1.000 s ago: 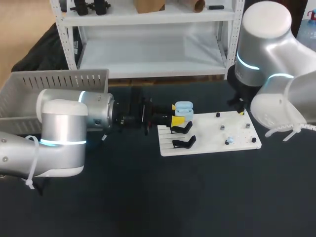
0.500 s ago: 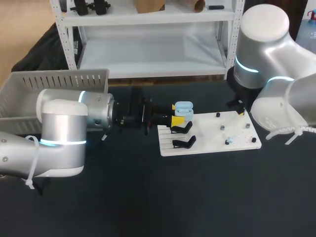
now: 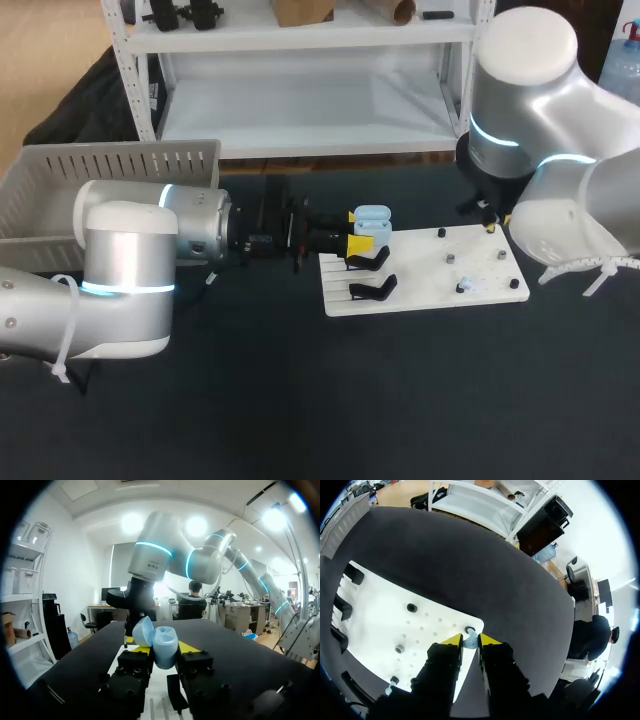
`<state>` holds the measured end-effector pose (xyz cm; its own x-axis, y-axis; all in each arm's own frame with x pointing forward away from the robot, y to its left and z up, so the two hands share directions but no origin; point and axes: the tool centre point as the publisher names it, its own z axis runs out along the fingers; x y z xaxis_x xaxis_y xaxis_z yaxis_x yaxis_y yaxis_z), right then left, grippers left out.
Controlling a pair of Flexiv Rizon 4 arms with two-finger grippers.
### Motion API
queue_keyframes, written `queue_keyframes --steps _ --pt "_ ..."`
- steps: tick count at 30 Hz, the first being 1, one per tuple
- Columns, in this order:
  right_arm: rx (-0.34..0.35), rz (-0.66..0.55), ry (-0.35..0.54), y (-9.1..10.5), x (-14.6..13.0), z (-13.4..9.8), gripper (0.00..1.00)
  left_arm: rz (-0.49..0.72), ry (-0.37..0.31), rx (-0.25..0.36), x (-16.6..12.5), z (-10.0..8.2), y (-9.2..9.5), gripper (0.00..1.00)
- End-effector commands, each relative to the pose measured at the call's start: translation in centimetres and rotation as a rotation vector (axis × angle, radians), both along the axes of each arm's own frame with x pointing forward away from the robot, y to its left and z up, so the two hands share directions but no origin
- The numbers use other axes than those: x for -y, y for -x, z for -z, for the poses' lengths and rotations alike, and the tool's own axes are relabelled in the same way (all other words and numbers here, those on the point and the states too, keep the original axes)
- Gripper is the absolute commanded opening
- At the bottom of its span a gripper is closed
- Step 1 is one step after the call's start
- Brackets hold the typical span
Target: Pick up each earbud case from the left stands, insert the matching earbuds, close the lid, and place the case in the box.
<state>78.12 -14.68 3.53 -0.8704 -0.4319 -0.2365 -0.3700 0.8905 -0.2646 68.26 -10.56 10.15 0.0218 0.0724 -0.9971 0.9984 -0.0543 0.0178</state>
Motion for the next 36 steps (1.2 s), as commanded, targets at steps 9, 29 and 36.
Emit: queue_keyframes --steps 9,29,36 --pt "0.053 0.039 0.02 4.5 -0.5 -5.7 0.0 -0.004 -0.003 0.0 0.0 0.0 0.1 0.0" --pt "-0.098 0.173 -0.045 13.3 -9.5 -15.2 0.0 -0.004 -0.003 0.0 0.0 0.0 0.1 0.0" --pt "-0.103 0.127 -0.077 14.2 -11.2 -15.1 0.0 -0.004 -0.003 0.0 0.0 0.0 0.1 0.0"
